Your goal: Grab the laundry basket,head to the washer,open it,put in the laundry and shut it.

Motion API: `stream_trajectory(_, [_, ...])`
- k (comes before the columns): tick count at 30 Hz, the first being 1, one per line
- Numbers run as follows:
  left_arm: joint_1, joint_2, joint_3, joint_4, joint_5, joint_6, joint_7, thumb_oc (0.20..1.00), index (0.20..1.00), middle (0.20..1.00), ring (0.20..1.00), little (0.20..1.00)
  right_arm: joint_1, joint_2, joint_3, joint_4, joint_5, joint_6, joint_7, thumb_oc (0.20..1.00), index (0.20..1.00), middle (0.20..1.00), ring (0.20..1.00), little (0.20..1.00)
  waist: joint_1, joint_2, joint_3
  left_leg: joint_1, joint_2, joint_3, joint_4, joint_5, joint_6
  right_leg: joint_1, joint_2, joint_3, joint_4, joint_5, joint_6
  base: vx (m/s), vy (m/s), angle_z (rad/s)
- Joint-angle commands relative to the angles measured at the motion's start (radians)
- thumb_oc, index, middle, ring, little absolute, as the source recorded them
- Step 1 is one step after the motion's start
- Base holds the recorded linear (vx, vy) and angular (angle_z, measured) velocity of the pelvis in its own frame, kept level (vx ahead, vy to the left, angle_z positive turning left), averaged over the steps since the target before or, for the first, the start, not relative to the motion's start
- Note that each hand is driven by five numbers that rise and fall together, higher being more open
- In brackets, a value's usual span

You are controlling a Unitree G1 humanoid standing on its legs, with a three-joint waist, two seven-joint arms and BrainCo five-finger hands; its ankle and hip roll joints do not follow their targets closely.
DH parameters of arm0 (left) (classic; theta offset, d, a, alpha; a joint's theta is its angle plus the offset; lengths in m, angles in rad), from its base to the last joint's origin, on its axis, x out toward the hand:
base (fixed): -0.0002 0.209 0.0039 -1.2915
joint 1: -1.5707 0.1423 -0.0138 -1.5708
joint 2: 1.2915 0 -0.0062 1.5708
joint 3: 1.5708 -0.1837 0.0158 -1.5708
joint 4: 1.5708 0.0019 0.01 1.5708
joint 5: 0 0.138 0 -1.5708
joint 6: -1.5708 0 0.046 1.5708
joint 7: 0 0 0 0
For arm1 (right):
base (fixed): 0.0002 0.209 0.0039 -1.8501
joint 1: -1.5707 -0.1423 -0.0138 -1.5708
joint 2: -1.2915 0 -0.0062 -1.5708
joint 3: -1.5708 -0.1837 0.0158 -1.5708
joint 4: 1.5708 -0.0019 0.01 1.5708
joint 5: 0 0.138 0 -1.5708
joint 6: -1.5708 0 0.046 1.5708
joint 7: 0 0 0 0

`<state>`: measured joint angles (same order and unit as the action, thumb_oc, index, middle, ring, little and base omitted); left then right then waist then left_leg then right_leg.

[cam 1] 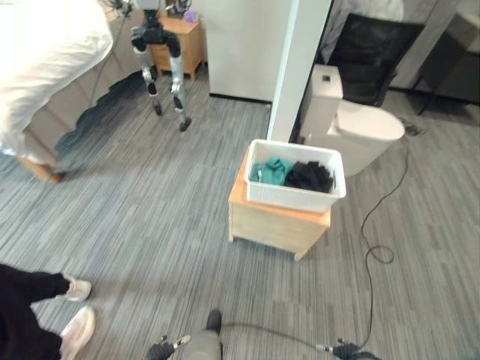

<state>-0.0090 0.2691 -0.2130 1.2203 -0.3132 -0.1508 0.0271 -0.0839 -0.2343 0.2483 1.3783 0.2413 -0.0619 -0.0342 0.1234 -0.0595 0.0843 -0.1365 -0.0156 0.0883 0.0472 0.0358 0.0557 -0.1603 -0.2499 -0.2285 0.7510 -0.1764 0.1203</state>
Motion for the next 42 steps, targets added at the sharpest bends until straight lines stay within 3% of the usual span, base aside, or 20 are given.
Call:
stream_trajectory(1, [-0.017,0.010,-0.016,-0.048,0.009,-0.024,0.010,1.000,1.000,1.000,1.000,1.000,-0.062,-0.036,-0.014,-0.056,0.019,-0.013,-0.004,1.000,1.000,1.000,1.000,1.000,0.023,0.032,0.062,-0.100,0.024,0.008,0.122,-0.051,0.007,0.143,0.008,-0.093,-0.163,0.238,0.037,0.30,0.092,0.16])
stream_trajectory(2, [-0.015,0.018,-0.016,-0.071,0.003,-0.025,0.013,1.000,1.000,1.000,1.000,1.000,-0.064,-0.044,-0.030,-0.066,0.031,-0.016,-0.012,1.000,1.000,1.000,1.000,1.000,0.016,0.047,0.069,-0.039,0.036,0.024,0.096,-0.070,0.003,0.111,-0.043,-0.187,-0.216,0.198,0.020,0.19,0.047,0.09])
stream_trajectory(3, [-0.015,0.018,-0.016,-0.071,0.003,-0.025,0.013,1.000,1.000,1.000,1.000,1.000,-0.064,-0.044,-0.030,-0.066,0.031,-0.016,-0.012,1.000,1.000,1.000,1.000,1.000,0.015,0.047,0.071,-0.037,0.036,0.023,0.095,-0.070,0.002,0.114,-0.043,-0.188,-0.217,0.198,0.019,0.47,0.009,0.03])
stream_trajectory(4, [-0.012,0.027,-0.012,-0.093,-0.005,-0.029,0.013,1.000,1.000,1.000,1.000,1.000,-0.067,-0.059,-0.053,-0.086,0.058,-0.020,-0.021,1.000,1.000,1.000,1.000,1.000,0.003,0.052,0.078,0.015,0.046,0.024,0.075,-0.104,-0.019,0.087,-0.057,-0.215,-0.322,0.139,0.017,0.25,-0.045,-0.02])
stream_trajectory(5, [-0.012,0.027,-0.012,-0.094,-0.005,-0.028,0.013,1.000,1.000,1.000,1.000,1.000,-0.067,-0.059,-0.053,-0.087,0.058,-0.020,-0.021,1.000,1.000,1.000,1.000,1.000,0.003,0.053,0.079,0.018,0.048,0.023,0.075,-0.104,-0.020,0.091,-0.054,-0.217,-0.325,0.139,0.016,0.41,-0.152,-0.19])
stream_trajectory(7, [-0.025,0.033,-0.014,-0.116,0.000,-0.036,0.019,1.000,1.000,1.000,1.000,1.000,-0.079,-0.082,-0.098,-0.108,0.108,-0.025,-0.044,1.000,1.000,1.000,1.000,1.000,-0.022,0.044,0.095,0.055,0.048,0.022,0.065,-0.121,-0.047,0.058,-0.068,-0.227,-0.586,0.208,0.026,0.25,-0.207,-0.26])
stream_trajectory(9, [-0.036,0.034,-0.020,-0.112,0.000,-0.041,0.025,1.000,1.000,1.000,1.000,1.000,-0.079,-0.088,-0.113,-0.116,0.129,-0.029,-0.050,1.000,1.000,1.000,1.000,1.000,-0.037,0.040,0.104,0.073,0.046,0.008,0.070,-0.143,-0.056,0.042,-0.072,-0.184,-0.668,0.246,0.042,0.18,-0.140,-0.04])
stream_trajectory(11, [-0.046,0.040,-0.027,-0.136,0.013,-0.051,0.021,1.000,1.000,1.000,1.000,1.000,-0.054,-0.095,-0.148,-0.122,0.149,-0.029,-0.046,1.000,1.000,1.000,1.000,1.000,-0.065,0.024,0.108,0.102,0.040,-0.020,0.090,-0.176,-0.077,0.011,-0.102,-0.069,-0.782,0.328,0.084,0.28,-0.198,0.46])
stream_trajectory(13, [-0.045,0.040,-0.027,-0.137,0.013,-0.051,0.021,1.000,1.000,1.000,1.000,1.000,-0.053,-0.096,-0.148,-0.122,0.149,-0.029,-0.046,1.000,1.000,1.000,1.000,1.000,-0.063,0.025,0.109,0.103,0.042,-0.019,0.092,-0.179,-0.077,0.014,-0.100,-0.069,-0.785,0.329,0.084,0.20,-0.184,0.65])
stream_trajectory(15, [-0.040,0.051,-0.035,-0.174,0.019,-0.059,0.016,1.000,1.000,1.000,1.000,1.000,-0.023,-0.112,-0.194,-0.112,0.176,-0.031,-0.036,1.000,1.000,1.000,1.000,1.000,-0.082,0.010,0.090,0.143,0.050,-0.056,0.088,-0.198,-0.095,0.011,-0.110,-0.016,-0.810,0.394,0.112,0.38,-0.375,0.30])
stream_trajectory(19, [-0.008,0.047,-0.006,-0.189,0.003,-0.065,0.009,1.000,1.000,1.000,1.000,1.000,0.012,-0.137,-0.226,-0.080,0.183,-0.032,-0.019,1.000,1.000,1.000,1.000,1.000,-0.087,-0.004,0.043,0.216,0.081,-0.094,0.080,-0.235,-0.119,0.050,-0.060,0.038,-0.800,0.348,0.101,0.32,-0.366,0.11])
stream_trajectory(20, [0.003,0.040,0.027,-0.191,-0.056,-0.061,0.009,1.000,1.000,1.000,1.000,1.000,0.023,-0.154,-0.238,-0.055,0.191,-0.037,-0.019,1.000,1.000,1.000,1.000,1.000,-0.083,0.009,0.046,0.179,0.166,-0.129,0.239,-0.122,-0.147,0.067,0.030,0.055,-0.735,0.273,0.033,0.30,-0.470,-0.14])
stream_trajectory(21, [0.003,0.040,0.027,-0.191,-0.056,-0.061,0.008,1.000,1.000,1.000,1.000,1.000,0.023,-0.153,-0.238,-0.055,0.191,-0.037,-0.019,1.000,1.000,1.000,1.000,1.000,-0.086,0.006,0.043,0.174,0.163,-0.131,0.238,-0.119,-0.146,0.064,0.027,0.053,-0.735,0.274,0.033,0.21,-0.508,0.02])
stream_trajectory(23, [0.010,0.040,0.055,-0.233,-0.107,-0.054,0.010,1.000,1.000,1.000,1.000,1.000,0.022,-0.171,-0.236,-0.084,0.218,-0.047,-0.032,1.000,1.000,1.000,1.000,1.000,-0.073,-0.014,0.082,-0.021,0.157,-0.197,0.582,0.002,-0.103,0.109,0.080,0.037,-0.727,0.227,-0.039,0.02,-0.371,0.13])
stream_trajectory(25, [0.011,0.045,0.079,-0.257,-0.137,-0.059,0.025,1.000,1.000,1.000,1.000,1.000,0.035,-0.172,-0.240,-0.122,0.233,-0.051,-0.047,1.000,1.000,1.000,1.000,1.000,-0.067,-0.023,0.089,-0.059,0.197,-0.157,0.587,0.046,-0.096,0.150,0.110,0.033,-0.743,0.190,-0.065,0.17,-0.335,0.06])
stream_trajectory(27, [0.015,0.044,0.080,-0.289,-0.146,-0.066,0.029,1.000,1.000,1.000,1.000,1.000,0.060,-0.178,-0.255,-0.168,0.250,-0.064,-0.057,1.000,1.000,1.000,1.000,1.000,-0.068,-0.025,0.087,-0.089,0.174,-0.146,0.505,0.014,-0.104,0.175,0.113,0.027,-0.763,0.177,-0.062,0.24,-0.114,-0.03])
stream_trajectory(28, [0.027,0.052,0.083,-0.343,-0.165,-0.070,0.031,1.000,1.000,1.000,1.000,1.000,0.083,-0.192,-0.286,-0.241,0.271,-0.075,-0.064,1.000,1.000,1.000,1.000,1.000,-0.070,-0.019,0.081,-0.087,0.170,-0.114,0.315,-0.013,-0.123,0.193,0.114,0.022,-0.783,0.170,-0.047,0.22,0.066,0.28])
stream_trajectory(31, [0.120,0.052,0.167,-0.529,-0.243,-0.084,0.035,1.000,1.000,1.000,1.000,1.000,0.174,-0.192,-0.340,-0.511,0.227,-0.094,-0.072,1.000,1.000,1.000,1.000,1.000,-0.070,0.013,0.059,-0.053,0.171,-0.094,0.067,0.024,-0.149,0.207,0.119,0.019,-0.776,0.144,-0.025,0.30,0.147,0.10])
stream_trajectory(37, [0.234,0.071,0.238,-0.691,-0.237,-0.071,0.022,1.000,1.000,1.000,1.000,1.000,0.213,-0.181,-0.324,-0.625,0.174,-0.077,-0.029,1.000,1.000,1.000,1.000,1.000,-0.053,0.020,0.056,0.006,0.153,-0.063,0.033,0.006,-0.136,0.215,0.088,0.036,-0.780,0.152,-0.010,0.12,0.108,-0.35])
stream_trajectory(42, [0.274,0.135,0.298,-0.960,-0.153,-0.059,0.046,1.000,1.000,1.000,1.000,1.000,0.156,-0.173,-0.252,-0.641,0.162,-0.058,0.001,1.000,1.000,1.000,1.000,1.000,-0.035,0.038,0.125,-0.050,0.145,-0.056,0.057,-0.007,-0.128,0.148,0.066,0.042,-0.773,0.173,-0.003,-0.09,0.046,-0.12])
